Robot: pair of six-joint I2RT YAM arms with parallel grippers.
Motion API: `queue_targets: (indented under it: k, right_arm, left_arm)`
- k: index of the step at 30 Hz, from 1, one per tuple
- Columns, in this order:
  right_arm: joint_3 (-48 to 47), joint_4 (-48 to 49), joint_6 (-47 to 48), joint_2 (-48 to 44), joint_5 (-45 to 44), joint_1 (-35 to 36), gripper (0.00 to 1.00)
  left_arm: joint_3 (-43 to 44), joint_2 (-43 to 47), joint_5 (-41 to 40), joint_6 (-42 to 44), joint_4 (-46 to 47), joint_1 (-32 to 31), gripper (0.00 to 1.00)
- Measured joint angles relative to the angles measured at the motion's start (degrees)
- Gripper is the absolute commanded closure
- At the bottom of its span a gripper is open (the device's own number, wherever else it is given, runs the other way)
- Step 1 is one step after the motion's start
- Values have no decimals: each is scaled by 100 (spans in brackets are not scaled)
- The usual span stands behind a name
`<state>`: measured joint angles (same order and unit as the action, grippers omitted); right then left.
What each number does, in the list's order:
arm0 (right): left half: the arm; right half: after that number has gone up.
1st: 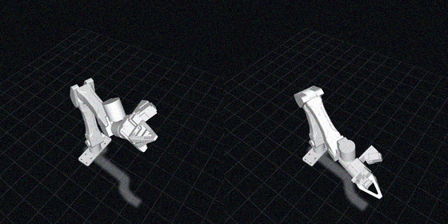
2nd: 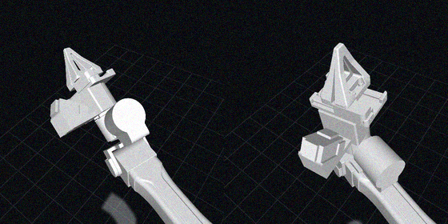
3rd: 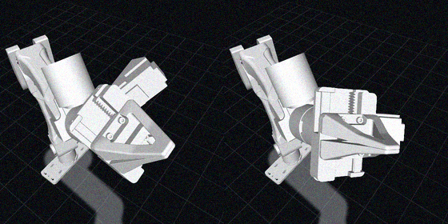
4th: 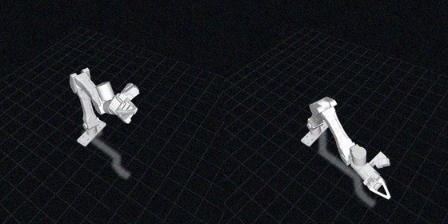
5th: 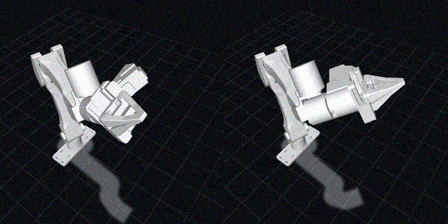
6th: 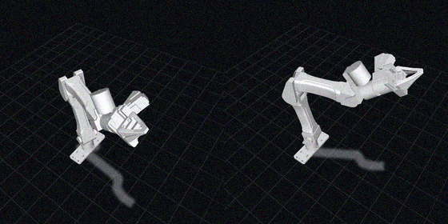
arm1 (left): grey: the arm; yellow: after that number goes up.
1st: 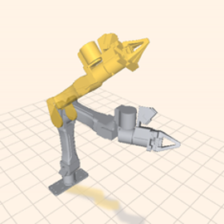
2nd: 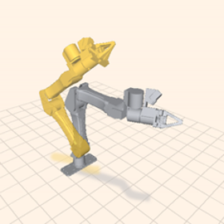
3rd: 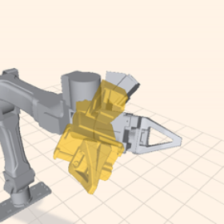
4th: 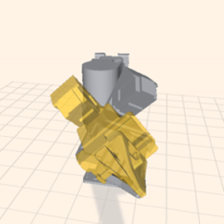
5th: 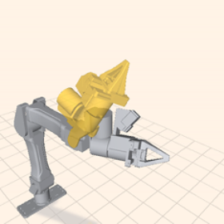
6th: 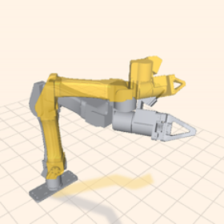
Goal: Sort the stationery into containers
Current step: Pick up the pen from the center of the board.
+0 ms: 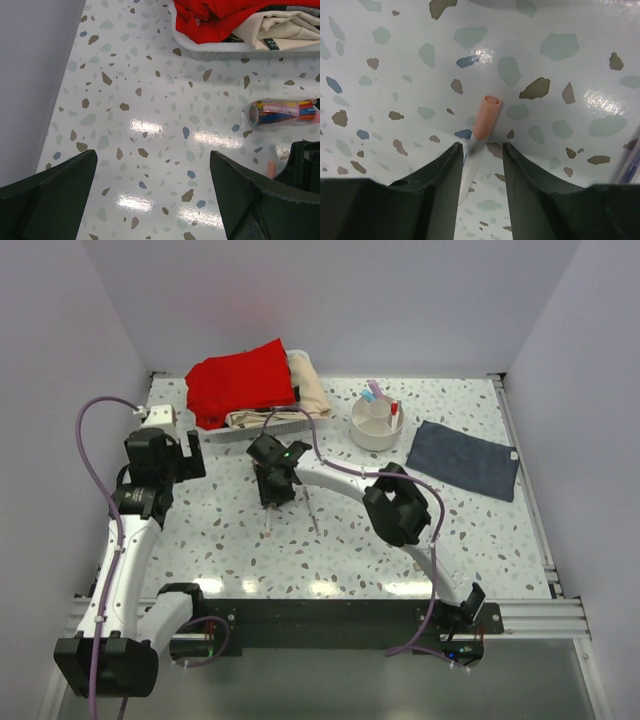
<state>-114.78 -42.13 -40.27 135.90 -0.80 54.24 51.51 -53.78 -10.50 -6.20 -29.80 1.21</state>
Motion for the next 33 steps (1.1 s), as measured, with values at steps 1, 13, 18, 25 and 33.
queue_targets:
  k: [1,13,18,25,33]
  right_arm:
    - [-35,-31,-9,22,-52,17,64]
    - [-310,-179,131,234,-1027,415,76]
    - [9,57,214,96,-1172,450,100]
    - [28,170,699,26,-949,382,100]
    - [304,179,1827,-732,-459,13,100]
  left_arm:
    - [0,24,0,0,-4,9,0]
    - [0,125,70,-4,-122,138,0]
    - [0,125,105,-9,-122,173,0]
    - [0,116,291,138,-107,212,5]
    - [-33,376,1143,922,730,216,5]
